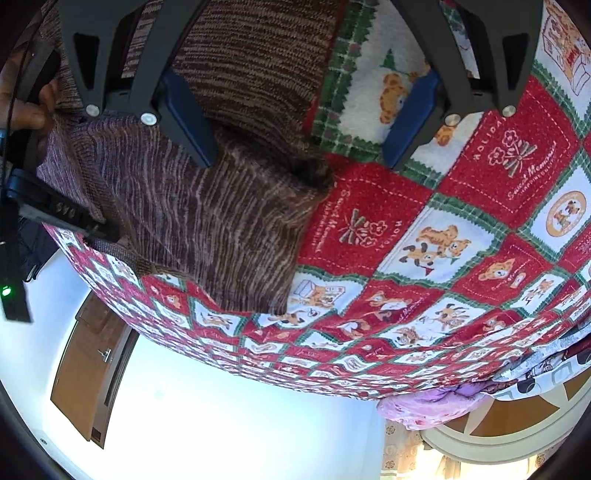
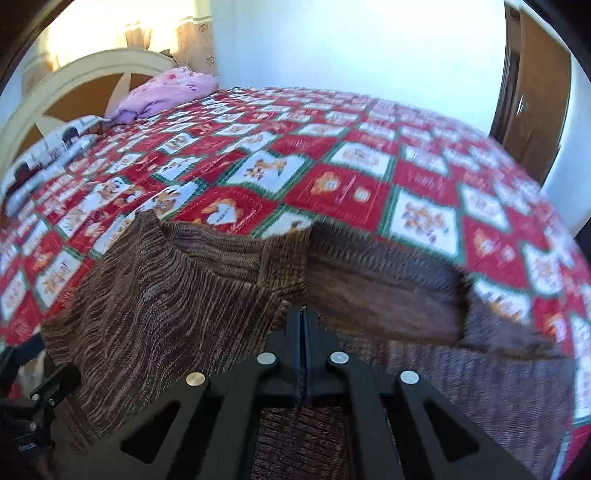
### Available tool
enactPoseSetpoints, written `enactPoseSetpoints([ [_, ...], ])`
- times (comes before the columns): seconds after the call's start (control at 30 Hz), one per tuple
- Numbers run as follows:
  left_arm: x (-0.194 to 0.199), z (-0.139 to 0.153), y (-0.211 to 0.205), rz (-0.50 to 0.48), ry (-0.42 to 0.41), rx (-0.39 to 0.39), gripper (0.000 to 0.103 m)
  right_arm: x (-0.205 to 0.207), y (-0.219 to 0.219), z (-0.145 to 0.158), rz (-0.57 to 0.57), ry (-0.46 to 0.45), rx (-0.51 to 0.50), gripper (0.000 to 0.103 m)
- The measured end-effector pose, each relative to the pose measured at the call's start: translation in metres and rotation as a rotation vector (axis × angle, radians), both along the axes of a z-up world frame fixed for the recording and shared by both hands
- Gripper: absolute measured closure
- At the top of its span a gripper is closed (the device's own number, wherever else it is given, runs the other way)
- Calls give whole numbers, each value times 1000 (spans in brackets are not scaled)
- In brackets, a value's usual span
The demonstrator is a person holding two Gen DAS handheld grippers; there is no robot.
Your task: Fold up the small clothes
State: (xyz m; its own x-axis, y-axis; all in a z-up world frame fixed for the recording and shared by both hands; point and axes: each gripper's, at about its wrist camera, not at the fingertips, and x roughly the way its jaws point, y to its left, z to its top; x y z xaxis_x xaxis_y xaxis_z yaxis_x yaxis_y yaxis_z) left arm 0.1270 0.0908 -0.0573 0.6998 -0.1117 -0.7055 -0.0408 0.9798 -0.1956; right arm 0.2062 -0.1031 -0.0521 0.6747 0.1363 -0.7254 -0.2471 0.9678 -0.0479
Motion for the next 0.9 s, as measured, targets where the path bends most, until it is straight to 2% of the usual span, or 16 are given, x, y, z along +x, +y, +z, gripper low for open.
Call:
enactPoseSetpoints([
  [0.17,0,0,0,0,1,3,8,-18,-17,31,-53,-106,98,102],
  [0.23,0,0,0,0,0,1,8,-17,-27,33,-44,-91,162,101],
  [0.4,0,0,0,1,-1,1,8,-8,-33,19,-63,-9,193,97],
  [0.47,0,0,0,1,-1,1,8,-5,-34,11,-67,18,210,82],
  [0.5,0,0,-1,1,-1,2,8,-3,-33,7,-69,30,210,60],
  [0.53,-1,0,0,1,-1,2,8,-2,-32,4,-68,33,212,46],
  [0.57,-1,0,0,1,-1,1,8,-2,-30,2,-68,29,214,45],
  [0.67,0,1,-1,1,-1,4,8,1,-25,-4,-71,40,172,47],
  [0.7,-1,1,0,1,-1,4,8,3,-21,-8,-57,56,145,72],
  [0.73,-1,1,0,1,-1,3,8,4,-16,-11,-22,75,134,93],
  [0.8,-1,0,0,1,-1,2,8,1,-10,-9,8,65,108,94],
  [0.9,0,0,-1,1,-1,5,8,-13,-7,10,-17,-56,26,94],
])
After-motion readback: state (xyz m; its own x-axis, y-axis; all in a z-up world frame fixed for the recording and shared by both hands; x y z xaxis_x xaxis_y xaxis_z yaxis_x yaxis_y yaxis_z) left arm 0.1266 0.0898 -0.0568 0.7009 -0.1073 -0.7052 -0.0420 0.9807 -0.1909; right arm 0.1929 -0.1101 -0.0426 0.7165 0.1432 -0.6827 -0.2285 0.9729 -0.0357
